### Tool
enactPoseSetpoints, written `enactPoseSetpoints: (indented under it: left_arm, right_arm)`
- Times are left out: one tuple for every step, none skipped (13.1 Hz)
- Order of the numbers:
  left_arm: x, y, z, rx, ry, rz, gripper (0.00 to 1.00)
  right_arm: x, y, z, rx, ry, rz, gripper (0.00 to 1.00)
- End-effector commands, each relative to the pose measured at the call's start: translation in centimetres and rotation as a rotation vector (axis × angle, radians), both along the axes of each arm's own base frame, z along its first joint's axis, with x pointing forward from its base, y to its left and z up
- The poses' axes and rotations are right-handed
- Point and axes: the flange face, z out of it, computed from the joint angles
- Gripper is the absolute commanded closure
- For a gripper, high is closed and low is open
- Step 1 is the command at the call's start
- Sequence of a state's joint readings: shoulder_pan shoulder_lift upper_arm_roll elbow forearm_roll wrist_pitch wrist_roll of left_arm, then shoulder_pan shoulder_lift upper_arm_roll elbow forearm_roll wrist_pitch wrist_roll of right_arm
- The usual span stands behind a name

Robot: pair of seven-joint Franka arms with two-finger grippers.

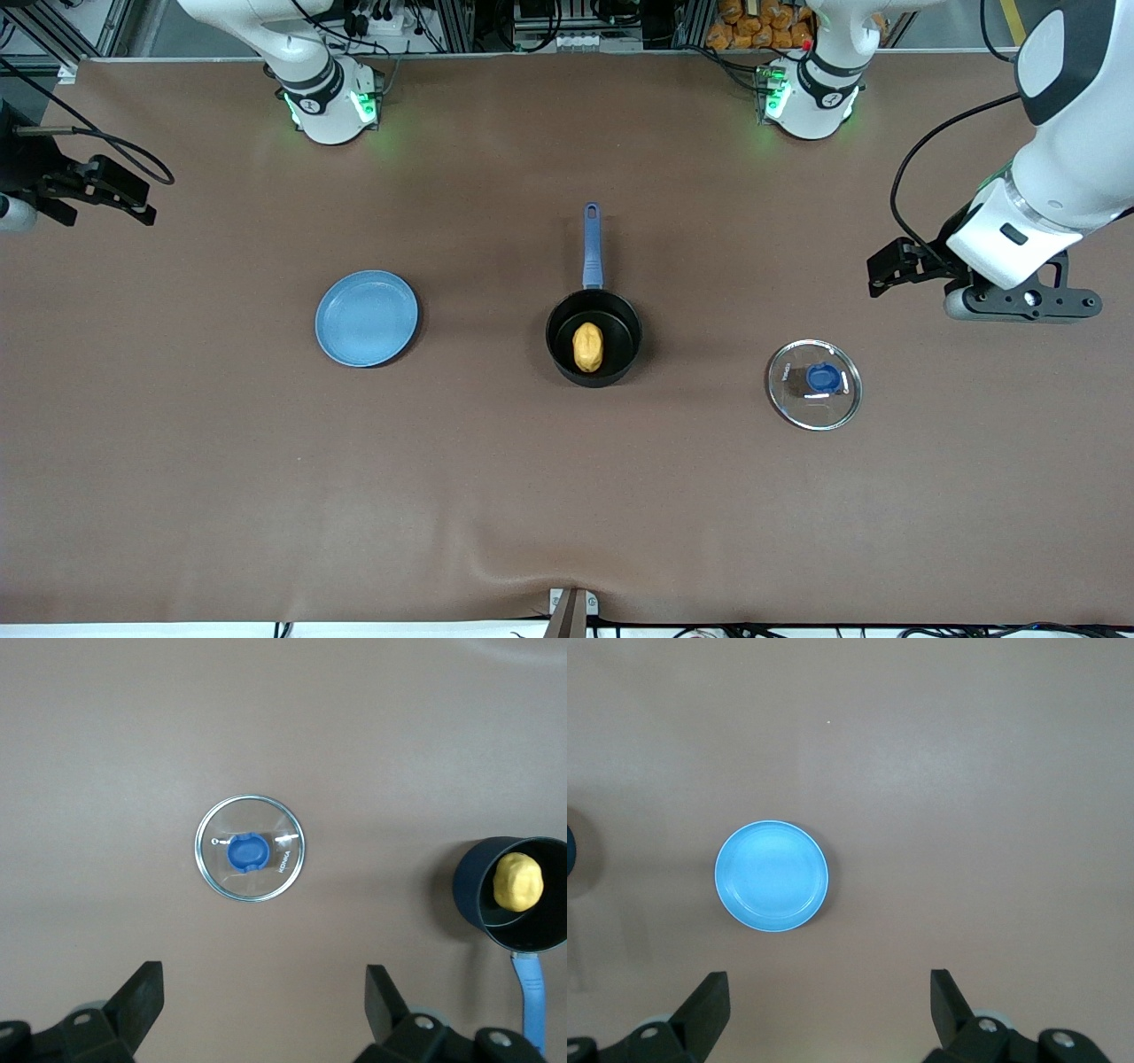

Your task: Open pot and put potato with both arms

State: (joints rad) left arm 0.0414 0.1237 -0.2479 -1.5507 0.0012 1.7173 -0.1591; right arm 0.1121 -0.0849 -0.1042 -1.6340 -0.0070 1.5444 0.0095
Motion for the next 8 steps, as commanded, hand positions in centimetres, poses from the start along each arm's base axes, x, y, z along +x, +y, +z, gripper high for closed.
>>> enactPoseSetpoints:
  left_arm:
    - [-0.6,-0.3,0.9,0.027,-0.017,-0.012,0.00]
    - [-0.7,0.0,1.3,0.050,-0.027,-0.014,0.00]
    - [-0.7,0.4,1.4,0.074,-0.034,-0.019,0.00]
    - [-0.6,0.8,1.5,0.093,-0.038,-0.020,0.00]
    - [-0.6,1.3,1.6,0.097,-0.039,-0.016,0.00]
    - [-0.5,2.3,1.8,0.098,-0.043,-0.001,0.00]
    - [-0.4,3.1,1.8,0.100,-0.044,0.008,0.00]
    - [-0.2,3.6,1.6,0.100,-0.042,0.005,0.00]
  right_arm:
    - [0.1,0.2,0.5,-0.023,-0.008,0.007,0.00]
    - [0.1,0.2,0.5,-0.023,-0.008,0.007,0.00]
    - [0.2,0.2,0.5,-0.023,-0.010,0.008,0.00]
    - [0.2,0.4,0.5,-0.023,-0.010,0.012,0.00]
    - [0.3,0.4,0.4,-0.023,-0.008,0.009,0.00]
    - [0.4,0.4,0.2,-0.024,-0.002,-0.002,0.00]
    - [0.4,0.1,0.2,-0.021,-0.001,-0.014,0.00]
    - [0.4,-0.5,0.2,-0.008,-0.003,-0.028,0.00]
